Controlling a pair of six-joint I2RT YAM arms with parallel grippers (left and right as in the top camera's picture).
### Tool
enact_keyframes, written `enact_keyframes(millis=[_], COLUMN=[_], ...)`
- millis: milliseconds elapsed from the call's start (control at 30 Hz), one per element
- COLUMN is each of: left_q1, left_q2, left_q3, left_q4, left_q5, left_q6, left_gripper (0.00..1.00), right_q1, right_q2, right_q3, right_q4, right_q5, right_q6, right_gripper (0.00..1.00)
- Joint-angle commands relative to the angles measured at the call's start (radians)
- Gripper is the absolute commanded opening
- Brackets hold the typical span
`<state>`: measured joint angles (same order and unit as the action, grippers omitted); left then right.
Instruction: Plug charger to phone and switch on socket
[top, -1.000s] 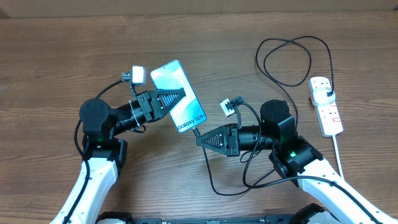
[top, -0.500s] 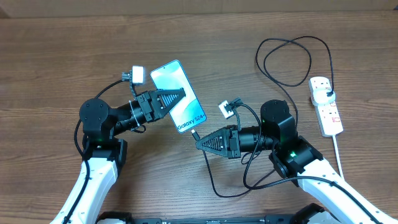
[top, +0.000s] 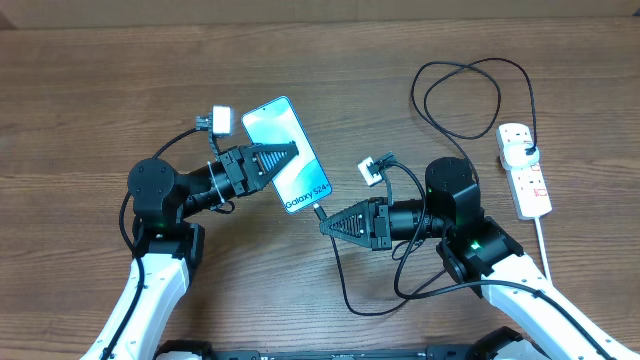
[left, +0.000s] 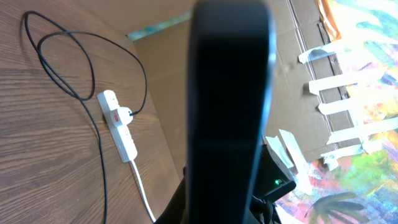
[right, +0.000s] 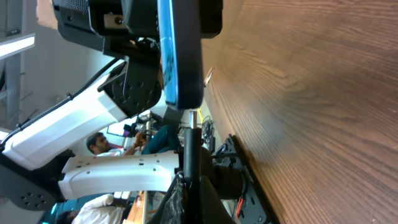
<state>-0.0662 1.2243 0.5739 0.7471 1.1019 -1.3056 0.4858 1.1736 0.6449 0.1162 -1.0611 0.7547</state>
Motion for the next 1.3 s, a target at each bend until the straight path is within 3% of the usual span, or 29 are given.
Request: enact_keyframes(millis=[0, 1267], left_q1=[-0.006, -0.027], left_q2=[-0.007, -0.007], left_q3=[0.005, 0.005], left_q4=[0.009, 0.009], left_q5=[-0.006, -0.046], left_q6=[0.037, -0.010], left_gripper=[0.04, 0.04], right_q1=[-0.004, -0.004], right_q2=[-0.018, 0.000], right_q3=[0.005, 0.005], right_q4=[0.011, 0.048], right_q5=[-0.042, 0.013], right_q6=[-0.010, 0.005], right_gripper=[0.04, 0.04])
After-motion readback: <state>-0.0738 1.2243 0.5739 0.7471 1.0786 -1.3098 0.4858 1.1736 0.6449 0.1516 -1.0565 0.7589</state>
